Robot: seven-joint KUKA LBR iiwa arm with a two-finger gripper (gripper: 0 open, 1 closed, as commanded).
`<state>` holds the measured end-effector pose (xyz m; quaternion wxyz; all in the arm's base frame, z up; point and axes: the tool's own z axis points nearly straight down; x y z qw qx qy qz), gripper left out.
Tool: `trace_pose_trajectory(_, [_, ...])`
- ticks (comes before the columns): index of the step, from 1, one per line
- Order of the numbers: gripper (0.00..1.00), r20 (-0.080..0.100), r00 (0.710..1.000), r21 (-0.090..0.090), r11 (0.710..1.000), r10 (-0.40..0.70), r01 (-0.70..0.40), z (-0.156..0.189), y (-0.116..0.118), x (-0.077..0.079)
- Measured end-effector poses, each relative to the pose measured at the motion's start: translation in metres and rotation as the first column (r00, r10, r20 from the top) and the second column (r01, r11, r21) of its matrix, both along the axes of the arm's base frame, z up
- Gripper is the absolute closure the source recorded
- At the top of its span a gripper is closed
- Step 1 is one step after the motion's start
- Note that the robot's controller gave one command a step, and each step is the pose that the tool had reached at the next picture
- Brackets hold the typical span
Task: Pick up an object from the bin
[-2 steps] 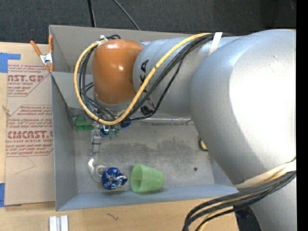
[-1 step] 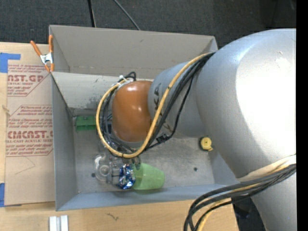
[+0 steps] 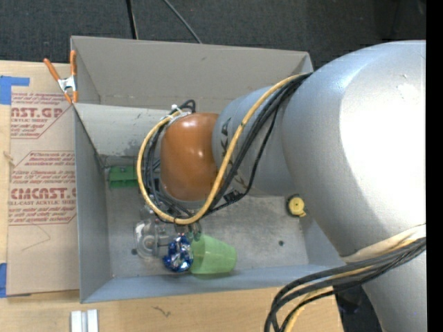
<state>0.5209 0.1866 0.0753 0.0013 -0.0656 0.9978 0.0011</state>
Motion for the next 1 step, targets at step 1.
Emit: trace_pose_trajectory(1, [1.00, 0.006, 0.879, -0.004, 0.879, 0.476, -0.476, 0.1940, -0.0537, 0.0001])
